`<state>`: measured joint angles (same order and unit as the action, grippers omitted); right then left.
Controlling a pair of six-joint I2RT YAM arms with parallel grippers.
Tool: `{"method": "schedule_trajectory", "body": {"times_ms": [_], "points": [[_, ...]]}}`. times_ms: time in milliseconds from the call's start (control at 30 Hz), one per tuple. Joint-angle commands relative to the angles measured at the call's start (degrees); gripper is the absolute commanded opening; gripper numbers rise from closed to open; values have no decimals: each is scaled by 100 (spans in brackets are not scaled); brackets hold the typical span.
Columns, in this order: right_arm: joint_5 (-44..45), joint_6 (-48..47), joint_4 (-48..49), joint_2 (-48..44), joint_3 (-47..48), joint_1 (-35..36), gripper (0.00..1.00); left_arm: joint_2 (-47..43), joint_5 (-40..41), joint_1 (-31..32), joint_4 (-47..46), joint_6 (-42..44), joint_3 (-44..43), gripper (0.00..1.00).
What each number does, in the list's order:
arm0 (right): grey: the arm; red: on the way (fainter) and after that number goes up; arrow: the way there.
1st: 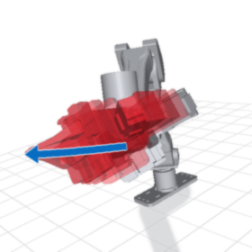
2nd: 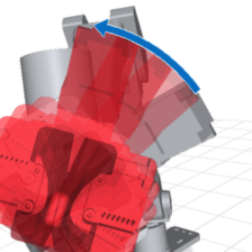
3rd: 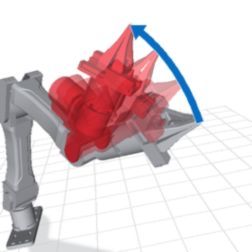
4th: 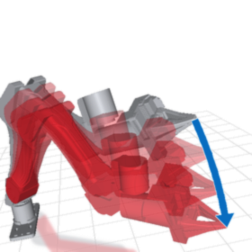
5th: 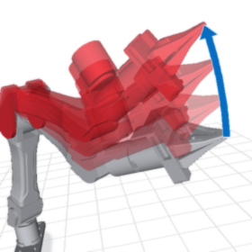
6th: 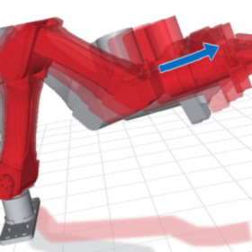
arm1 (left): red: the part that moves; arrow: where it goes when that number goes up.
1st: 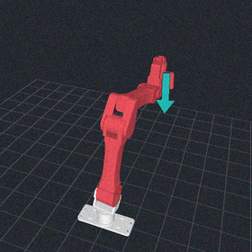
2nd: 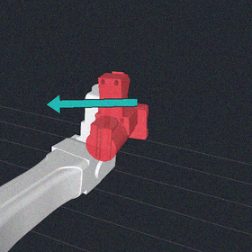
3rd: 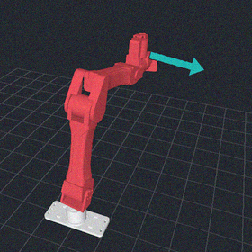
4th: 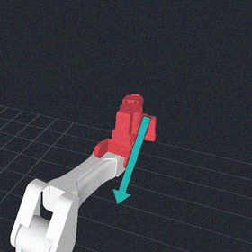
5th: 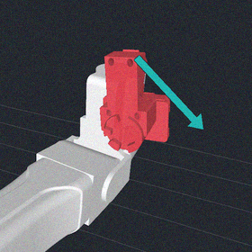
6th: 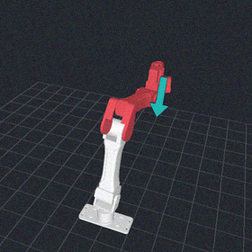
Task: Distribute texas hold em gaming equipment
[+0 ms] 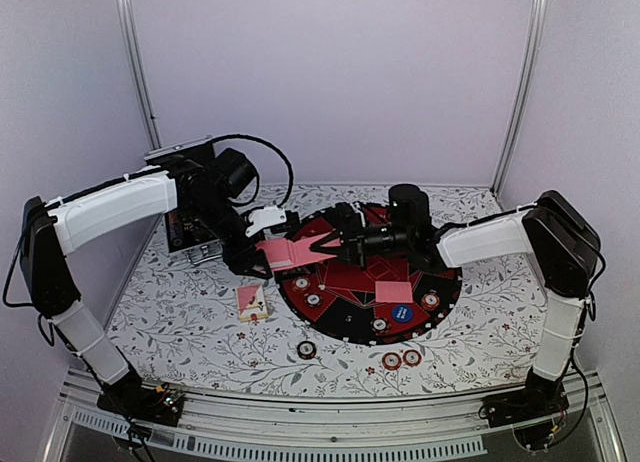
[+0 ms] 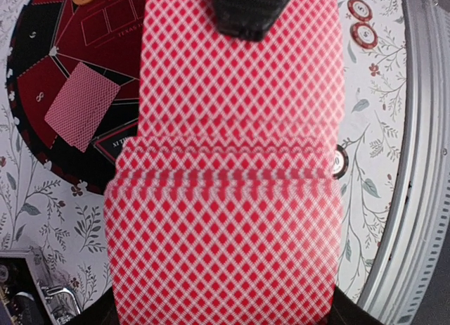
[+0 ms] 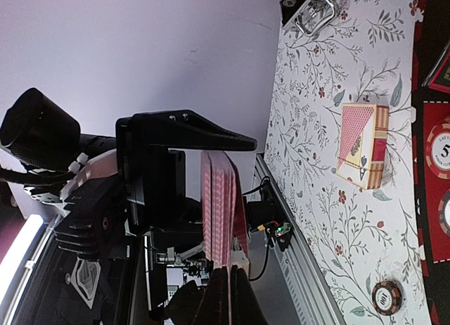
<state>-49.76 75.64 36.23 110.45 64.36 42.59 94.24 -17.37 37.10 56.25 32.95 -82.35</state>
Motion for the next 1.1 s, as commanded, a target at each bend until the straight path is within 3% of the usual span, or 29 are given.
{"method": "schedule_trajectory", "body": {"times_ms": [0, 400, 800, 1067], "points": [[-222, -125, -71, -417, -204, -153, 0, -116, 10, -36, -53, 36, -42, 0], [-271, -567, -507, -1225, -1485, -754, 1, -125, -1, -36, -26, 27, -42, 0], [-204, -367, -195, -930, -1145, -477, 0, -106, -42, -36, 26, 13, -82, 0], [-162, -755, -502, -1201, -2084, -876, 0, -146, -82, -36, 33, 8, -45, 0]]}}
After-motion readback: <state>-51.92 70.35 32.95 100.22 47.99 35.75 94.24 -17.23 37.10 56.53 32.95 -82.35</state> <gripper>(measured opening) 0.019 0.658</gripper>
